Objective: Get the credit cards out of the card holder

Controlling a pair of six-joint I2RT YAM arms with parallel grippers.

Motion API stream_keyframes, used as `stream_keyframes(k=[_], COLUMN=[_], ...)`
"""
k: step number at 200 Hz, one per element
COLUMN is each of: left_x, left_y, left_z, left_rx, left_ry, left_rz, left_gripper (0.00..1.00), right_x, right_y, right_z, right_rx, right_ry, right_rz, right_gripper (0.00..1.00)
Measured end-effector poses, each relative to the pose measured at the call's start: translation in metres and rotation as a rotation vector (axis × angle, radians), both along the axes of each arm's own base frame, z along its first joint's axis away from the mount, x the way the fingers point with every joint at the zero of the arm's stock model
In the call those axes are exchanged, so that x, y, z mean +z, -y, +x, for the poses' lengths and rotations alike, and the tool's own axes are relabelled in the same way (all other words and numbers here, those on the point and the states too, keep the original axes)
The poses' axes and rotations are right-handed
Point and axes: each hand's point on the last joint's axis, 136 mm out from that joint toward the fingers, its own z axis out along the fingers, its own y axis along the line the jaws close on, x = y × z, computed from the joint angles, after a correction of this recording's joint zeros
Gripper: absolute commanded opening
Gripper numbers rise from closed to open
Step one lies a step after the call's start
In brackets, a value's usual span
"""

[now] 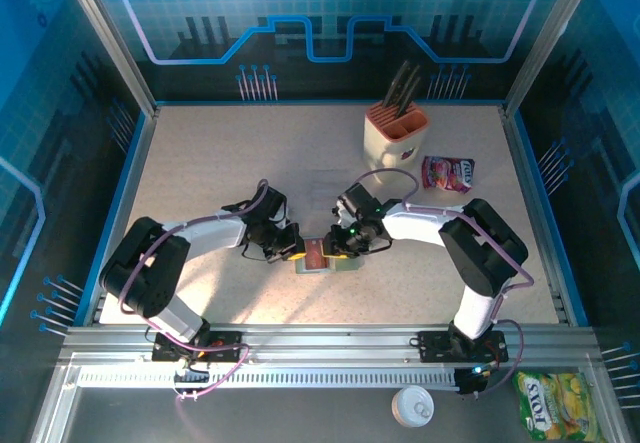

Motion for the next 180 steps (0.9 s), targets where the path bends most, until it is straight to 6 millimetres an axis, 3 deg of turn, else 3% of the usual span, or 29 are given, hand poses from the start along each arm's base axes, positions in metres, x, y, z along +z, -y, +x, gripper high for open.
stream_keyframes(k=[109, 180], left_x=[-0.006, -0.006], left_y=[-0.001, -0.001], left_z=[-0.001, -0.001], left_rx=[0.001, 0.001], left_ry=[-0.015, -0.015], left_rz=[0.011, 0.011], left_gripper=[0.01, 0.01], right_x=[0.007, 0.01], right_y=[-0.011, -0.014], right_z=[0.003, 0.005], right_rx=[-0.004, -0.004], right_ry=[-0.001, 0.0], right_rz=[0.087, 0.117], right_gripper=[0.3, 0.24])
